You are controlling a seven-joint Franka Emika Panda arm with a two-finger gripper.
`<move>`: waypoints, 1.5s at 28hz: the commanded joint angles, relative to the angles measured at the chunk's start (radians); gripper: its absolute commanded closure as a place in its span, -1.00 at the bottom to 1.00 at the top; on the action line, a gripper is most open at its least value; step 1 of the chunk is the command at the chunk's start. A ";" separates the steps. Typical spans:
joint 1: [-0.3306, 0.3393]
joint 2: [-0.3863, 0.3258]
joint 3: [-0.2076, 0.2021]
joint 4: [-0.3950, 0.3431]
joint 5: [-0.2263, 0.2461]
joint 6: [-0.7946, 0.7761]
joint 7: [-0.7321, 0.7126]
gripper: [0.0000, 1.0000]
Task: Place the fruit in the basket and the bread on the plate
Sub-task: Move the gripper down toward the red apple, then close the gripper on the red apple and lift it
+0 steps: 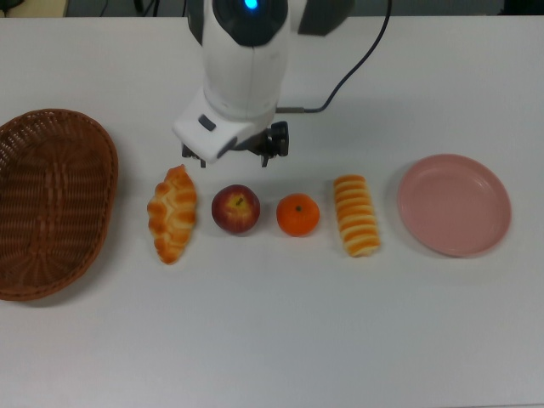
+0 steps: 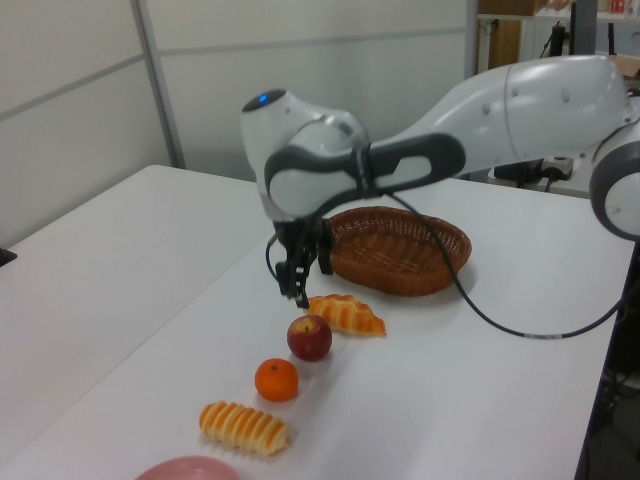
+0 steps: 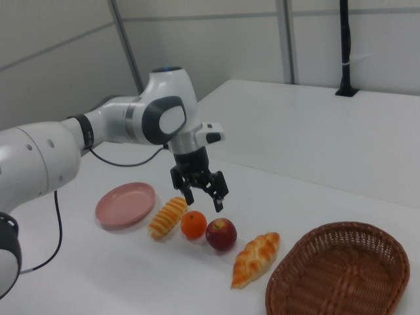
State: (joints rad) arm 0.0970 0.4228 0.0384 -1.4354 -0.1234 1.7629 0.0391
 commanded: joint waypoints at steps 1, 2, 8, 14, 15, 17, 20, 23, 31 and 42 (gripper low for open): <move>0.030 0.008 -0.006 -0.060 -0.033 0.075 -0.018 -1.00; 0.035 0.013 -0.006 -0.068 -0.033 0.084 -0.018 -1.00; 0.040 0.050 -0.006 -0.074 -0.059 0.095 -0.011 -1.00; 0.035 0.071 -0.006 -0.074 -0.062 0.116 -0.013 -1.00; 0.033 0.076 -0.006 -0.074 -0.067 0.119 -0.013 -1.00; 0.033 0.080 -0.006 -0.074 -0.088 0.121 -0.011 -1.00; 0.030 0.091 -0.006 -0.074 -0.100 0.121 -0.010 -1.00; 0.026 0.099 -0.008 -0.071 -0.102 0.139 -0.010 -1.00; 0.026 0.123 -0.014 -0.068 -0.117 0.178 -0.008 -1.00; 0.026 0.140 -0.014 -0.066 -0.145 0.178 -0.010 0.30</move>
State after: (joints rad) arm 0.1198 0.5639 0.0313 -1.4895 -0.2537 1.9148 0.0391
